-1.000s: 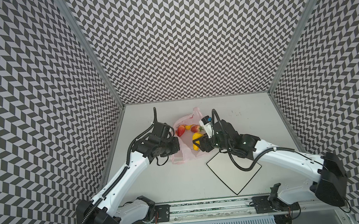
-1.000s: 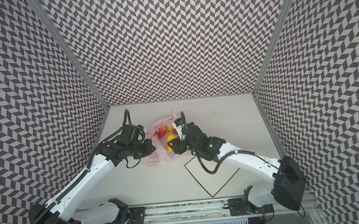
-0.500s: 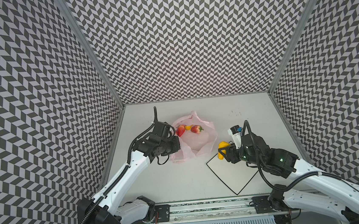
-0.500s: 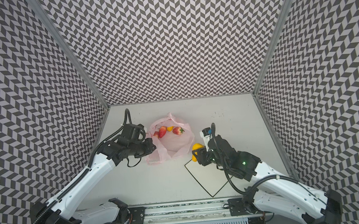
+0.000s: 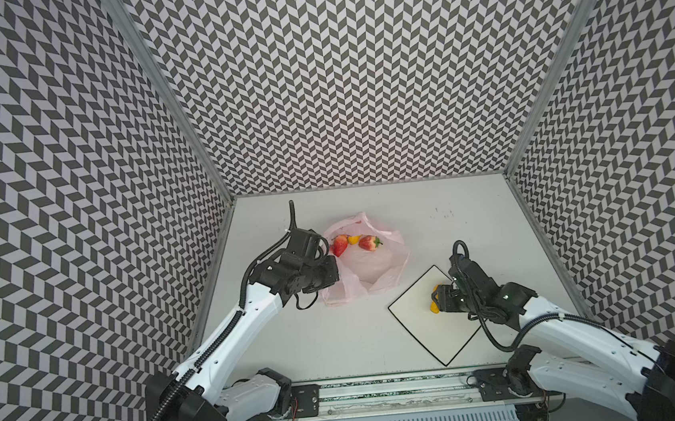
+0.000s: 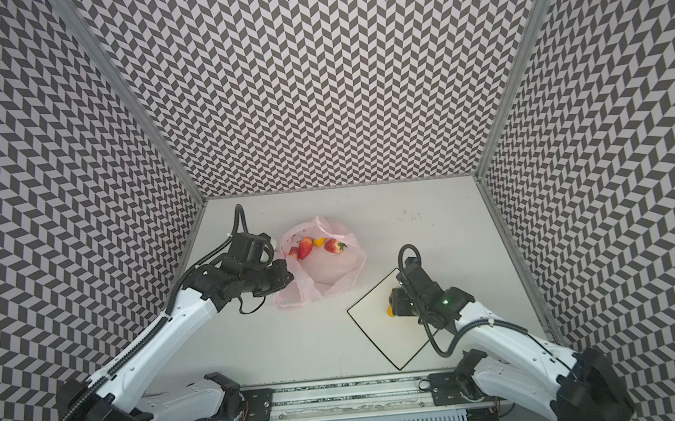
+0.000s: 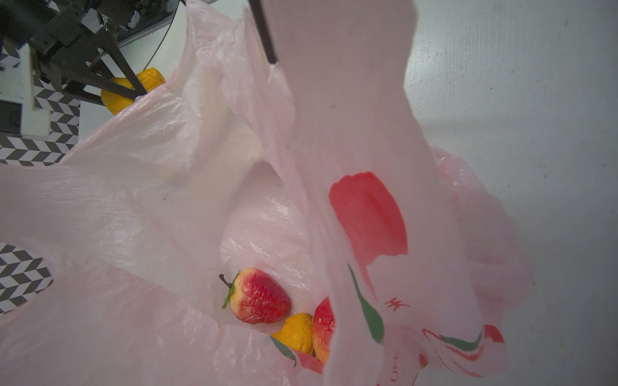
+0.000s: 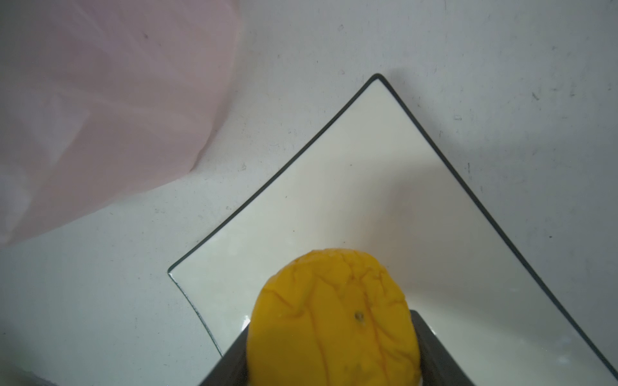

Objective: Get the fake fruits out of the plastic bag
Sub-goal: 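Lower the yellow pear onto the white tray and open the right gripper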

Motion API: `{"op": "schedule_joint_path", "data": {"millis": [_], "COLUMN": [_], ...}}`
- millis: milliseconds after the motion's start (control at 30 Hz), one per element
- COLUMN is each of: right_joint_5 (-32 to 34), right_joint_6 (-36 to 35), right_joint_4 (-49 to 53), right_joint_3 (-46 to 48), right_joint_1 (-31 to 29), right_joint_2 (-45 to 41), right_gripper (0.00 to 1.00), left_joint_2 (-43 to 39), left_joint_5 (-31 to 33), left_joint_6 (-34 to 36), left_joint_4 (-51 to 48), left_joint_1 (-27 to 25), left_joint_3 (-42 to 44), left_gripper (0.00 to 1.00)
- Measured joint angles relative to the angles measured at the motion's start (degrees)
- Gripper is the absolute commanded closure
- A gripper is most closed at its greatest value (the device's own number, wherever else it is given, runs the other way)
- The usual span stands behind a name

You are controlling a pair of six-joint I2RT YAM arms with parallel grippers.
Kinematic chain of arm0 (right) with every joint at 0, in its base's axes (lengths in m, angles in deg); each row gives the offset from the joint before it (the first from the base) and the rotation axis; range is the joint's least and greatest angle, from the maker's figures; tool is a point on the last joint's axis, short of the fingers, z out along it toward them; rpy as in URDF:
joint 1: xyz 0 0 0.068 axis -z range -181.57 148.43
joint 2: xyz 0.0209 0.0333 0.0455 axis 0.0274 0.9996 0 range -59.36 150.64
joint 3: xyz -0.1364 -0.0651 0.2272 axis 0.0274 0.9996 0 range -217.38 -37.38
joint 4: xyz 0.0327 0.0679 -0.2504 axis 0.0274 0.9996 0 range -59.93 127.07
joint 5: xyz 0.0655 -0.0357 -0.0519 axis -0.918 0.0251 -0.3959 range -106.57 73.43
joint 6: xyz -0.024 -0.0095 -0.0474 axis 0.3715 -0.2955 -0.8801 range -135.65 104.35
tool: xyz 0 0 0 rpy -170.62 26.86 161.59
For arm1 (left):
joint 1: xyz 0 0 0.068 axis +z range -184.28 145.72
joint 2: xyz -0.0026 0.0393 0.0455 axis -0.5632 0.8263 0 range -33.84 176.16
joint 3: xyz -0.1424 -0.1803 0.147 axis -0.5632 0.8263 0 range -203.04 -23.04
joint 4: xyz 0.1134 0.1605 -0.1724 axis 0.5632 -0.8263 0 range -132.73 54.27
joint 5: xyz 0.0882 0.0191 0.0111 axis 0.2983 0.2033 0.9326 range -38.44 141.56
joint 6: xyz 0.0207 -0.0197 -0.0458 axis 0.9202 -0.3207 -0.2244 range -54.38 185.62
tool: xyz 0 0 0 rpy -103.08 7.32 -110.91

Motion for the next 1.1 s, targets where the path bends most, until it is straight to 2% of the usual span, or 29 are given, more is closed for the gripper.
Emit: {"op": "schedule_joint_path", "data": {"millis": [167, 333, 533, 600, 767, 900, 1000, 1100], "right_joint_5": [-2.0, -2.8, -2.4, -1.8, 0.4, 1.6, -0.9, -7.1], "right_joint_6": [-0.4, -0.6, -0.3, -0.1, -0.3, -2.6, -6.8, -10.9], "right_joint_4": [-2.9, -4.7, -4.6, -3.8, 1.1, 3.5, 2.2, -3.7], "right_joint_3": [0.0, 0.3, 0.3, 0.2, -3.5, -9.1, -11.6, -11.9], "right_joint_1": [1.0, 1.4, 1.6, 1.6, 1.6, 1.6, 1.6, 1.3], "right_joint_2": [6.6, 8.7, 8.3, 7.1, 2.0, -2.4, -7.1, -12.2], "right_gripper": [0.52, 0.32, 0.19, 0.08, 0.08, 0.13, 0.23, 0.29], "left_joint_2": [-1.0, -1.3, -1.4, -1.4, -1.4, -1.4, -1.6, -2.1], "left_joint_5": [0.0, 0.0, 0.0, 0.0, 0.0, 0.0, 0.0, 0.0], "left_joint_6": [0.0, 0.1, 0.3, 0.6, 1.1, 1.2, 1.3, 1.3], "left_joint_4": [-0.1, -0.1, -0.2, -0.2, -0.2, -0.2, -0.2, -0.1], "left_joint_1": [0.0, 0.0, 0.0, 0.0, 0.0, 0.0, 0.0, 0.0], "left_joint_3": [0.1, 0.1, 0.1, 0.1, 0.1, 0.1, 0.1, 0.2], "left_gripper": [1.00, 1.00, 1.00, 1.00, 1.00, 1.00, 1.00, 1.00]}}
